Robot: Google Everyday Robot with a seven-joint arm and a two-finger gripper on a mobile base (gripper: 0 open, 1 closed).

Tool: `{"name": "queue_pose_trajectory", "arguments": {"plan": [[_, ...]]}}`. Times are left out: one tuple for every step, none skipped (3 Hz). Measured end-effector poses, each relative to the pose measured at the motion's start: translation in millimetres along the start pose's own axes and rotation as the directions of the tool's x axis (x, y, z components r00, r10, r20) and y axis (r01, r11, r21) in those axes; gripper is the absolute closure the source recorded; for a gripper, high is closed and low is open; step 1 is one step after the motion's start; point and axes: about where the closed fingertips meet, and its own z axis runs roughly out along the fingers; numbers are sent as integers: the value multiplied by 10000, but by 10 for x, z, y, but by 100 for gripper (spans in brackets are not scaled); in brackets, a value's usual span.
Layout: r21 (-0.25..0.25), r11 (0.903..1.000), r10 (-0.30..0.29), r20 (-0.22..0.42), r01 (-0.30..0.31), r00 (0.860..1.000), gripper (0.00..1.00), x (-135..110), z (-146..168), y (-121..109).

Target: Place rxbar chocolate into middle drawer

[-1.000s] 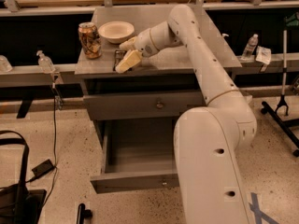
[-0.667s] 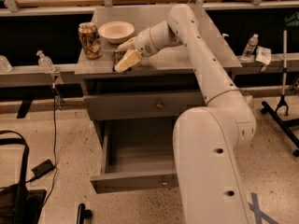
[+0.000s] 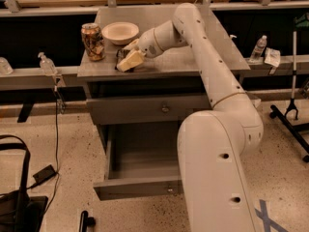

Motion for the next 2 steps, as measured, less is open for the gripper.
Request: {"name": "queue_pose_trajectory", "arguments": {"plan": [[5, 10000, -8, 2, 8, 10000, 100, -12, -4, 2], [355, 9989, -302, -86, 304, 9995, 100, -348, -110, 72]]}}
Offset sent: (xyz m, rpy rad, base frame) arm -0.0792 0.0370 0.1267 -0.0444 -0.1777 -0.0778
